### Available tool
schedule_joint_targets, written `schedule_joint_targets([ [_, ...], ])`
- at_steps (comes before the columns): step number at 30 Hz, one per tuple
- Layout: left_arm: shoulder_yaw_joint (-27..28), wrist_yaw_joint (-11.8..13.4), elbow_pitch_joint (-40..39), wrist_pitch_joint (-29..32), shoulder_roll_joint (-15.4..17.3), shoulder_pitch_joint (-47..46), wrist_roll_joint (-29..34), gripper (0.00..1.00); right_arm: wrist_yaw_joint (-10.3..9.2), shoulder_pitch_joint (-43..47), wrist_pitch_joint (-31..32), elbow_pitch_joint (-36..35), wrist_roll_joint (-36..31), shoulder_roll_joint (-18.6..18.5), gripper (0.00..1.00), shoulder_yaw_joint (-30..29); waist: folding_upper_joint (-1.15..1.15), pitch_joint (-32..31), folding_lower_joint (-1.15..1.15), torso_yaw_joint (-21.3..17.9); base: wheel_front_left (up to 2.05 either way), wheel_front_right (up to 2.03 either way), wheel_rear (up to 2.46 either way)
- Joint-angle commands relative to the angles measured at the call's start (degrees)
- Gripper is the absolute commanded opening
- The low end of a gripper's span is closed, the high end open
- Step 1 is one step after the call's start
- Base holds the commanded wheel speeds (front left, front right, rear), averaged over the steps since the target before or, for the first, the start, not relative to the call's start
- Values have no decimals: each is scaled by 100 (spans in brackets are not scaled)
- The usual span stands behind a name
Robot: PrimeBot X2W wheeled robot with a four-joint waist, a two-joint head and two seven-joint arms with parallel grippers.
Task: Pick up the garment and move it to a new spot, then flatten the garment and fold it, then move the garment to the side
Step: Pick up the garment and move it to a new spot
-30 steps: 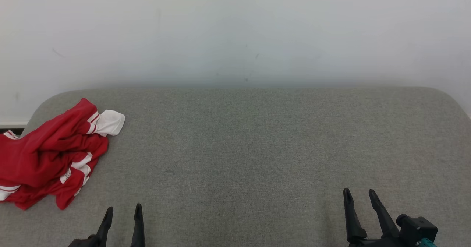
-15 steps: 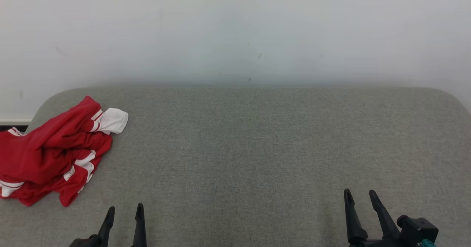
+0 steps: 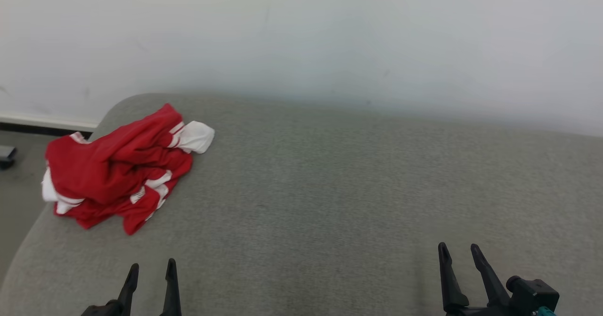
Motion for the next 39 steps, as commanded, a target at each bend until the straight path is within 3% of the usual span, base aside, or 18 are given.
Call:
schedule_joint_targets([
  [1,17,0,-26,-6,25,53,52,100,-12,29,-29,-5,48,1,100,4,0,4,0,366,0,0,0],
  [15,186,54,-94,-6,34,219,75,100,-12,25,-39,83,12,1,100,198,0,-74,0,1553,0,0,0],
  [26,417,176,-398,-6,22,394,-28,100,-12,-315,24,204,-83,0,100,406,0,92,0,1683,0,0,0],
  [39,235,177,-306,-5,16,301,7,100,-12,-243,-43,292,-23,0,100,398,0,102,0,1685,0,0,0],
])
